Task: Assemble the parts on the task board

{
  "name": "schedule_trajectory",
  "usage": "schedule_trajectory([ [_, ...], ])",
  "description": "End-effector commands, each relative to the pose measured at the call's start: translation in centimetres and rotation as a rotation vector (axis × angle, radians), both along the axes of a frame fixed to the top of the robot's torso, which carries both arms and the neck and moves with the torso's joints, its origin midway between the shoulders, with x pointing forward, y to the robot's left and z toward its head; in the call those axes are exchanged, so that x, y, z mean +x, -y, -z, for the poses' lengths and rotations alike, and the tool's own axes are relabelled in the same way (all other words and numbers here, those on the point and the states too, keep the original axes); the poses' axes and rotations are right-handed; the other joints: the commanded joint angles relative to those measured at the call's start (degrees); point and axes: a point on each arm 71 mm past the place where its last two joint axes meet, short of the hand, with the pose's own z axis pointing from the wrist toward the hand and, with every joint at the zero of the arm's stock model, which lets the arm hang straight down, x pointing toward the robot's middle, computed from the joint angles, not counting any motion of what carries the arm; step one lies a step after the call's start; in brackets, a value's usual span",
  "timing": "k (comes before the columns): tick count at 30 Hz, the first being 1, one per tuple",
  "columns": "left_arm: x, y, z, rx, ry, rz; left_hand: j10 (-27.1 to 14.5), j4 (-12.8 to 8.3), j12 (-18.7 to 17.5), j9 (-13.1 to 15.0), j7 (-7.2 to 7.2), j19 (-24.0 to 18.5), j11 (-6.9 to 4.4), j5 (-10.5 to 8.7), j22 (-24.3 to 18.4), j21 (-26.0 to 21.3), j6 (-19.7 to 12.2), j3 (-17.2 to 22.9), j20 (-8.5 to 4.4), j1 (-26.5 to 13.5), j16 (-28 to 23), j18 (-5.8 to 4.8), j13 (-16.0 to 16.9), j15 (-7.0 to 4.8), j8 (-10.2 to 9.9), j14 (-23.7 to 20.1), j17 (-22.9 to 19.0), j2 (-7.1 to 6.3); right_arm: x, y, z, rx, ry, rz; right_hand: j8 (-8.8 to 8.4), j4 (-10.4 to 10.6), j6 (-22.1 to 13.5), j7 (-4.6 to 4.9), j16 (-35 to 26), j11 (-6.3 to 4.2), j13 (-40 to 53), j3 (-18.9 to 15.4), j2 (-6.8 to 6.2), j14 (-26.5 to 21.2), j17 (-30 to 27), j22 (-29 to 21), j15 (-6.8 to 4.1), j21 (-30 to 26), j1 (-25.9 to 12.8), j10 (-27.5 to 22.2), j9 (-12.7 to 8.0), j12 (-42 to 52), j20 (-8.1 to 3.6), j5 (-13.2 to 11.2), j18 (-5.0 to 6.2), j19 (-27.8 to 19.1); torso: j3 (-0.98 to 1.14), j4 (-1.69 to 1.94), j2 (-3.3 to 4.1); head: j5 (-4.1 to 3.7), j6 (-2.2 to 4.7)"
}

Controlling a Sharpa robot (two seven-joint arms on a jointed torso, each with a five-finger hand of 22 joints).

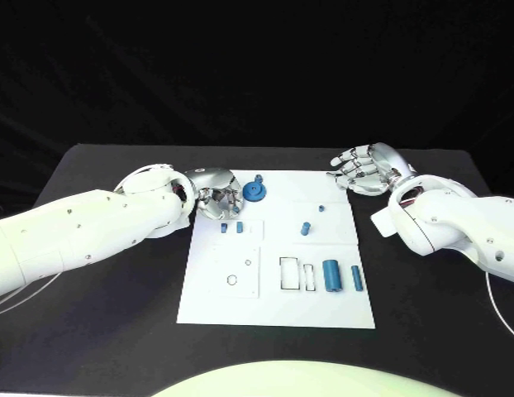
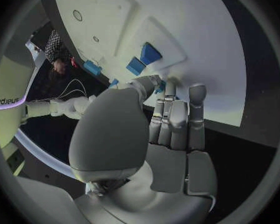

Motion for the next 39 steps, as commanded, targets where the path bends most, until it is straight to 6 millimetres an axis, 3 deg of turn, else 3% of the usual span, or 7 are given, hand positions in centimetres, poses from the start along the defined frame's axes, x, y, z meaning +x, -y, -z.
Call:
schedule_trajectory([
  [1, -0.4, -0.1, 0.8, 0.028, -0.053, 0.009, 0.2, -0.2, -0.4, 0.0, 0.30, -0.4, 0.19, -0.09, -0.1, -0.4, 0.0, 0.1, 0.03, -0.3, -0.2, -0.58, 0.1, 0.27, -0.3, -0.3, -0.2, 0.49, 0.0, 0.0, 0.0, -0.001, -0.004, -0.010, 0.25, -0.1, -0.5, 2.86, -0.3, -0.09, -0.1, 0.1, 0.08, -0.2, -0.1, -0.1, -0.02, 0.0, 0.2, -0.3, -0.1, 0.3, -0.02, -0.1, 0.32, -0.3, 0.02, 0.03, 0.02, -0.03, 0.07],
  [11, -0.4, -0.2, 0.6, -0.007, -0.054, -0.004, 0.0, -0.5, -2.4, -0.9, 0.44, -2.0, 0.31, -0.05, -2.0, -2.1, -4.4, 0.6, 0.15, -0.9, -1.0, -0.21, 0.9, 0.40, -4.3, -1.8, -2.3, 0.20, 0.1, 0.0, 0.1, -0.002, -0.004, -0.006, 0.25, -0.1, -0.5, 2.86, -0.3, -0.09, -0.1, 0.1, 0.08, -0.2, -0.1, -0.1, -0.02, 0.0, 0.2, -0.3, -0.1, 0.3, -0.02, -0.1, 0.32, -0.3, -0.01, 0.02, 0.02, -0.02, 0.01],
  [27, -0.3, -0.6, 0.6, -0.011, -0.051, -0.021, 0.1, -0.5, -2.8, -1.3, 0.66, -2.4, 0.37, -0.06, -2.6, -2.7, -5.6, 0.7, 0.17, -1.2, -1.3, -0.09, 1.2, 0.45, -5.4, -2.2, -3.0, -0.22, 0.1, 0.1, 0.1, -0.003, -0.004, -0.003, 0.32, -0.2, -0.6, 2.85, -0.4, -0.10, -0.2, 0.1, 0.00, -0.3, -0.2, -0.2, -0.02, 0.0, 0.2, -0.3, -0.1, 0.3, -0.02, -0.1, 0.31, -0.3, 0.12, 0.00, 0.04, 0.06, -0.07],
  [36, -0.2, -1.2, 0.6, -0.010, -0.045, -0.036, 0.5, -0.6, -3.0, -1.7, 0.60, -2.3, 0.27, -0.03, -2.6, -2.7, -6.8, 0.8, 0.17, -1.1, -1.2, -0.09, 1.5, 0.40, -6.4, -2.2, -2.9, -0.41, 0.1, 0.3, 0.1, -0.006, -0.009, -0.001, 0.34, -0.3, -0.6, 2.86, -0.4, -0.10, -0.3, 0.1, -0.12, -0.3, -0.2, -0.3, -0.01, 0.0, 0.3, -0.3, -0.1, 0.3, -0.01, -0.1, 0.31, -0.3, 0.09, -0.03, 0.01, 0.06, -0.02],
  [39, -0.1, -1.6, 0.6, -0.007, -0.045, -0.045, 0.5, -0.6, -3.4, -2.2, 0.40, -2.4, 0.33, -0.06, -2.8, -2.9, -8.4, 0.8, 0.16, -1.3, -1.2, -0.07, 1.7, 0.42, -7.6, -2.2, -3.1, -0.81, 0.1, 0.4, 0.2, -0.011, -0.014, 0.000, 0.35, -0.3, -0.7, 2.87, -0.4, -0.08, -0.4, 0.1, -0.22, -0.3, -0.3, -0.3, 0.00, 0.0, 0.3, -0.4, -0.2, 0.3, -0.01, -0.1, 0.30, -0.4, 0.07, -0.04, -0.01, 0.08, 0.09],
])
